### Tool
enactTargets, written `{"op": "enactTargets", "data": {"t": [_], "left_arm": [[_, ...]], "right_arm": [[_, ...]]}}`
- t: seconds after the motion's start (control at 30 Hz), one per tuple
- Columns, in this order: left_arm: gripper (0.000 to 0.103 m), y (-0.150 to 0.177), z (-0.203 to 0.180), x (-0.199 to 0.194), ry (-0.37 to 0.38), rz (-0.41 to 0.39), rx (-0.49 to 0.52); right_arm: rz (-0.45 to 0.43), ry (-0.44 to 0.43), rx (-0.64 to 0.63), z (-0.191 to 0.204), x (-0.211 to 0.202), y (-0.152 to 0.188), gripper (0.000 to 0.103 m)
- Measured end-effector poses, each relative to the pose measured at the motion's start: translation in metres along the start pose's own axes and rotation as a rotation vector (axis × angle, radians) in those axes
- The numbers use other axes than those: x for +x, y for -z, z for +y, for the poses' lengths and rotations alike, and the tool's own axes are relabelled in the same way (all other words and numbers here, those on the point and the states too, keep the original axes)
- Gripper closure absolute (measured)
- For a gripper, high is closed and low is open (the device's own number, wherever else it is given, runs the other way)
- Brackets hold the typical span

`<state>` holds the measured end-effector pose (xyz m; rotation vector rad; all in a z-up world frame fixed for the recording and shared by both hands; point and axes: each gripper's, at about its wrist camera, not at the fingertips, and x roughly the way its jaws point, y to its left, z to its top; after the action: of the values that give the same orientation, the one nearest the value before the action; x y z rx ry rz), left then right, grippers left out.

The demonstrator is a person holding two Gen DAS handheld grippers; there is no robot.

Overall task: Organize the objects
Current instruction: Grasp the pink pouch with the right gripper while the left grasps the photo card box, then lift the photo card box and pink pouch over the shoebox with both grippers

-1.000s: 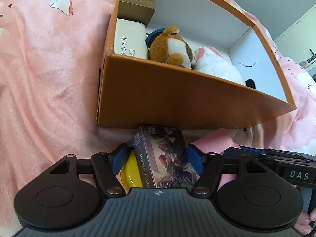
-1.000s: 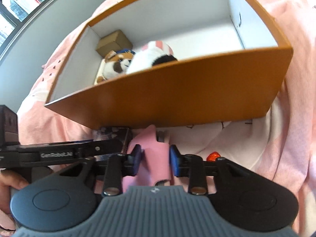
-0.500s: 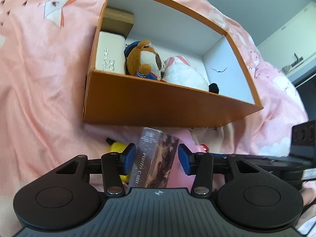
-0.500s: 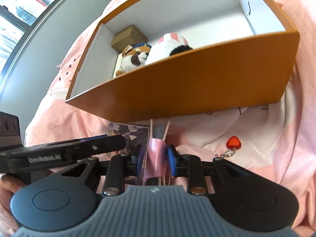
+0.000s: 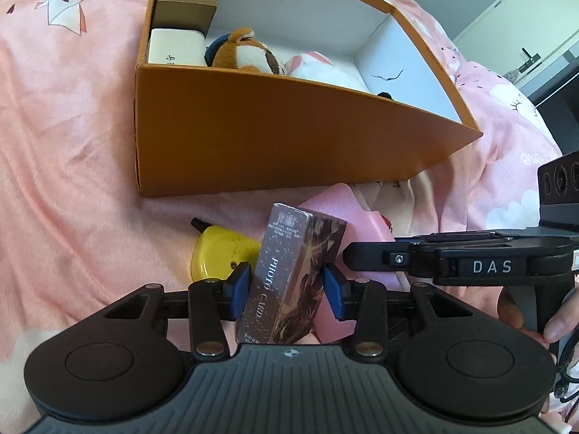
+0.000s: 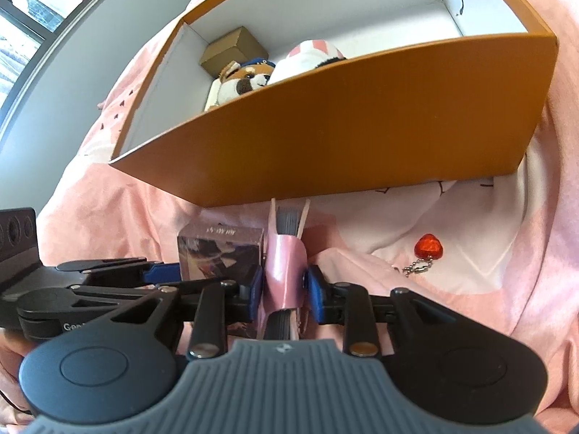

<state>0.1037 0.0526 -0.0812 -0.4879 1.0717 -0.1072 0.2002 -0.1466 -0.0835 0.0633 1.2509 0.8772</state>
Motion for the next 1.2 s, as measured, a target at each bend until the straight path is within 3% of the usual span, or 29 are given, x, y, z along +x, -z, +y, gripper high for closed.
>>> {"op": "enactTargets", "data": {"t": [0.1, 0.23, 0.33, 0.5, 0.73, 1.2], "left_arm": [[0.056, 0.001, 0.000, -0.001, -0.004, -0.003, -0.005], [0.072, 0.004, -0.005, -0.009, -0.041, -0.026, -0.009], [0.078, 0.004, -0.007, -0.017, -0.029, -0.050, -0.020], [0.078, 0.006, -0.012, -0.025, -0.021, -0.069, -0.015], [0.078, -0.001, -0.013, -0.045, 0.051, -0.117, -0.051], [0.078, -0.038, -0.030, -0.085, 0.166, -0.217, -0.074]], "right_arm": [[-0.006, 0.002, 0.001, 0.000, 0.001, 0.001, 0.073], [-0.013, 0.002, -0.001, -0.001, -0.001, 0.002, 0.076], [-0.018, 0.001, -0.001, 0.001, -0.002, 0.003, 0.076], [-0.037, -0.005, 0.007, 0.005, -0.007, 0.000, 0.077], [-0.100, 0.031, -0.033, 0.016, -0.035, -0.003, 0.080], [-0.225, 0.023, -0.107, 0.034, -0.105, -0.023, 0.080]]}}
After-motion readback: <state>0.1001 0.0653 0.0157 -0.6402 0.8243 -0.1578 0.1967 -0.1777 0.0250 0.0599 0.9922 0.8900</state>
